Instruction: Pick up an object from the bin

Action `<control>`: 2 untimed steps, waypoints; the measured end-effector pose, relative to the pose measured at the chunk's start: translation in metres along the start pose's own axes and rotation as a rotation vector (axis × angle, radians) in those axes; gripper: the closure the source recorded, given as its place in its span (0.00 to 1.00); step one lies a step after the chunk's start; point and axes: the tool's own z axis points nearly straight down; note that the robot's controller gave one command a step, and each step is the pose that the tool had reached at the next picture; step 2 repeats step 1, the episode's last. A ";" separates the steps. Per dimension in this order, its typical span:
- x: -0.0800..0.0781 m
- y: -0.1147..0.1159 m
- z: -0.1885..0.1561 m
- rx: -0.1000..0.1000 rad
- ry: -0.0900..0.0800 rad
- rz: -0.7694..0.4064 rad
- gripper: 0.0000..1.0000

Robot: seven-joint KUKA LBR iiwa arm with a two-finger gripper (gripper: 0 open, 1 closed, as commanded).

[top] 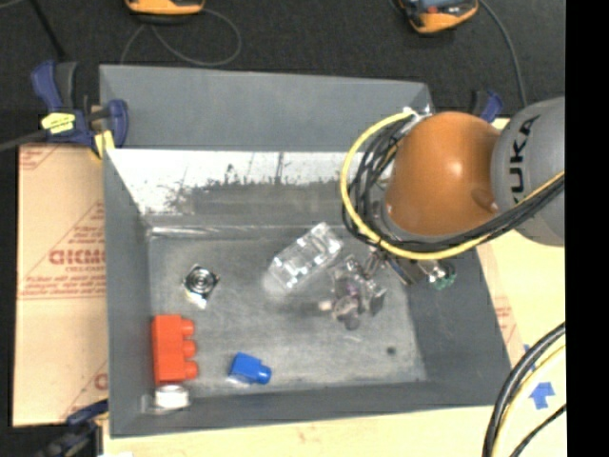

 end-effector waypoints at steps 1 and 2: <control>-0.001 -0.002 -0.014 -0.003 0.004 0.006 1.00; -0.001 -0.002 -0.014 -0.003 0.004 0.006 1.00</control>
Offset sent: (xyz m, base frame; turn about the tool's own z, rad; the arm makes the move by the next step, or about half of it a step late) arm 0.0001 -0.0001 0.0124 0.0000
